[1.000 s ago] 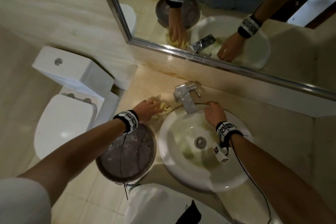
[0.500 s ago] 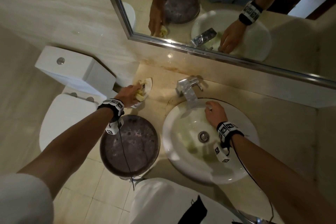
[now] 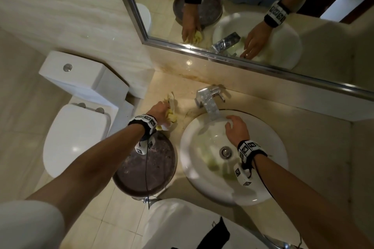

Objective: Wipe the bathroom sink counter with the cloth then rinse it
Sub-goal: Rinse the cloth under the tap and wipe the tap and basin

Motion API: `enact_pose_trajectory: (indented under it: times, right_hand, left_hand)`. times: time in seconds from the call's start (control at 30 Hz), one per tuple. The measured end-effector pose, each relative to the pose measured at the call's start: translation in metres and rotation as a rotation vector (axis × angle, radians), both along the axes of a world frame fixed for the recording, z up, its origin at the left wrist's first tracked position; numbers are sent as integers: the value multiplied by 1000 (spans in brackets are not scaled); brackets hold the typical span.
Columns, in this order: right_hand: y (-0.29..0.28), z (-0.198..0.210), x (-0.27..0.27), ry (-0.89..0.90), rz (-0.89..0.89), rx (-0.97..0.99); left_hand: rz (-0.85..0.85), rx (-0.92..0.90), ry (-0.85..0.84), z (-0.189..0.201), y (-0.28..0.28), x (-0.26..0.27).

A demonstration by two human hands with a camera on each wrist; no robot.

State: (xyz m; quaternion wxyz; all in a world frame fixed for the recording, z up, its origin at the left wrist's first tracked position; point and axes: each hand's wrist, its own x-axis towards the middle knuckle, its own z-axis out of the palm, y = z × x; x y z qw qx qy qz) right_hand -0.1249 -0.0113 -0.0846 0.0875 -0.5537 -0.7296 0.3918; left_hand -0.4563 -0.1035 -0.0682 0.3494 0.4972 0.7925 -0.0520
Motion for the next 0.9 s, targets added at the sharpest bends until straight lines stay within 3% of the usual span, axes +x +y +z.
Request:
enact_pose_trajectory:
  times: [0.33, 0.53, 0.73, 0.9]
  right_hand:
    - [-2, 0, 13, -10, -8, 6]
    - [0, 2, 16, -7, -8, 13]
    - [-5, 6, 17, 10, 14, 12]
    - [-13, 10, 23, 8, 14, -1]
  left_hand:
    - [-140, 126, -66, 8, 43, 76]
    - [-218, 201, -88, 11, 28, 74]
    - [-353, 117, -35, 20, 20, 61]
    - [-239, 140, 119, 16, -6, 34]
